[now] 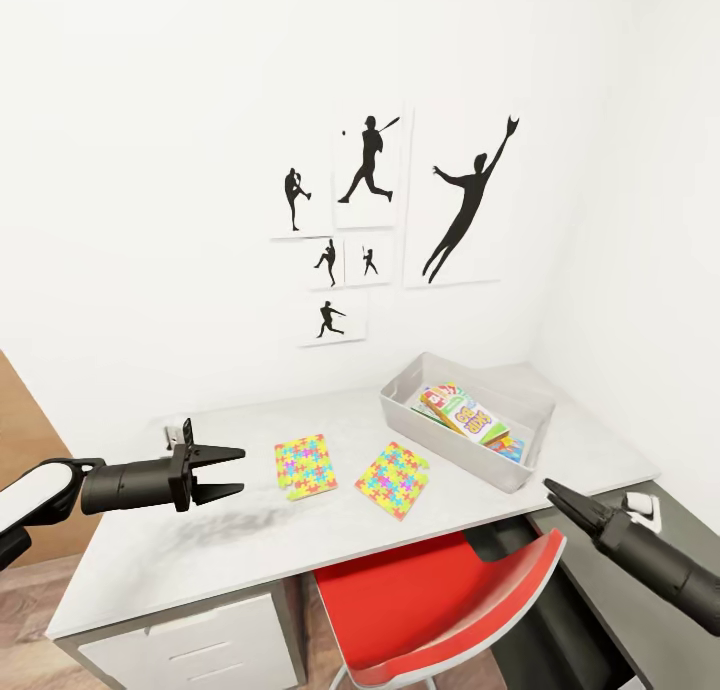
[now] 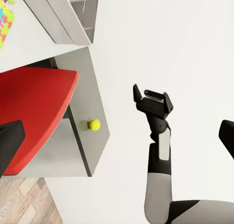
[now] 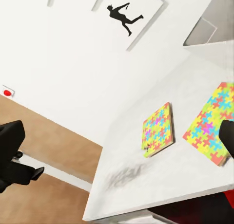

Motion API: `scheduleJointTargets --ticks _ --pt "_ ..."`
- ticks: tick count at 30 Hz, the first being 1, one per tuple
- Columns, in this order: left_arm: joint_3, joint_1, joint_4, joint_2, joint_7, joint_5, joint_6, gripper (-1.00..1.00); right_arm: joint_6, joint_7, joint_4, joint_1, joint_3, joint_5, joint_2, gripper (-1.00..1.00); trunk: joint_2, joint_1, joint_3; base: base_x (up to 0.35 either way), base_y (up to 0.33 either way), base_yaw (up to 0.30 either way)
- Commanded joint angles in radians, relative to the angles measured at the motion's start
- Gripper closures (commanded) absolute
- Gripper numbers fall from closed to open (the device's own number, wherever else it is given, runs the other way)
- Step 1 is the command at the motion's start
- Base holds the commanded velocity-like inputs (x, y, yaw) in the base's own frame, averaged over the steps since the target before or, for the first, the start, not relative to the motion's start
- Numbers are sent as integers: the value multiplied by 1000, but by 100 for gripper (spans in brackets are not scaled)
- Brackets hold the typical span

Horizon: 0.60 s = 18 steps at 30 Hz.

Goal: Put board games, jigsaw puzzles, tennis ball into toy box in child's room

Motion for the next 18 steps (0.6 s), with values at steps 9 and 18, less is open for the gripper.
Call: scheduleJointTargets --ticks 9,18 --pt "-5 -2 0 0 -8 -4 0 -100 13 -163 -3 -28 81 2 2 -100 -2 1 -2 0 0 0" --pt "-4 -2 -2 0 -9 -4 -2 -100 15 -225 -3 -41 122 -2 2 -100 -2 1 -2 0 66 0"
